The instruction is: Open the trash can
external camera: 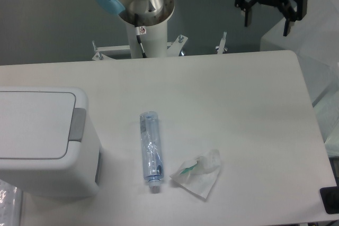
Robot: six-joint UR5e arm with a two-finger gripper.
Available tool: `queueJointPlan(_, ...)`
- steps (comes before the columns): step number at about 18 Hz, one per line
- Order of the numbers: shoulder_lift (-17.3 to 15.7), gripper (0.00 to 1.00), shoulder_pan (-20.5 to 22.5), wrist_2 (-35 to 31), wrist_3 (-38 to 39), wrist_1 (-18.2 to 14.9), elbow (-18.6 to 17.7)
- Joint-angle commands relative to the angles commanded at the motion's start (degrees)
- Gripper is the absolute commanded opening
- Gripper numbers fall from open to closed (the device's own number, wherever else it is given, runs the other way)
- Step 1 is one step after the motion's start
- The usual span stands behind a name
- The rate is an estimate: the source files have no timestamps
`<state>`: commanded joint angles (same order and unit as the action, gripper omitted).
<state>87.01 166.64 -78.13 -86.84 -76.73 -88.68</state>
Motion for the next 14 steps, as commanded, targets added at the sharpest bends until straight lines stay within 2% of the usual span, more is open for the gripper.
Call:
queueJointPlan(8, -0.09, 1.00, -0.70, 0.70, 0.26, 0.09, -0.26)
queueJointPlan(12, 0.35, 1.00, -2.10, 7.36, 9.64, 0.26, -0.53)
queueJointPlan(14, 0.53, 1.00, -4.47, 10.10, 12.90, 0.35, -1.14)
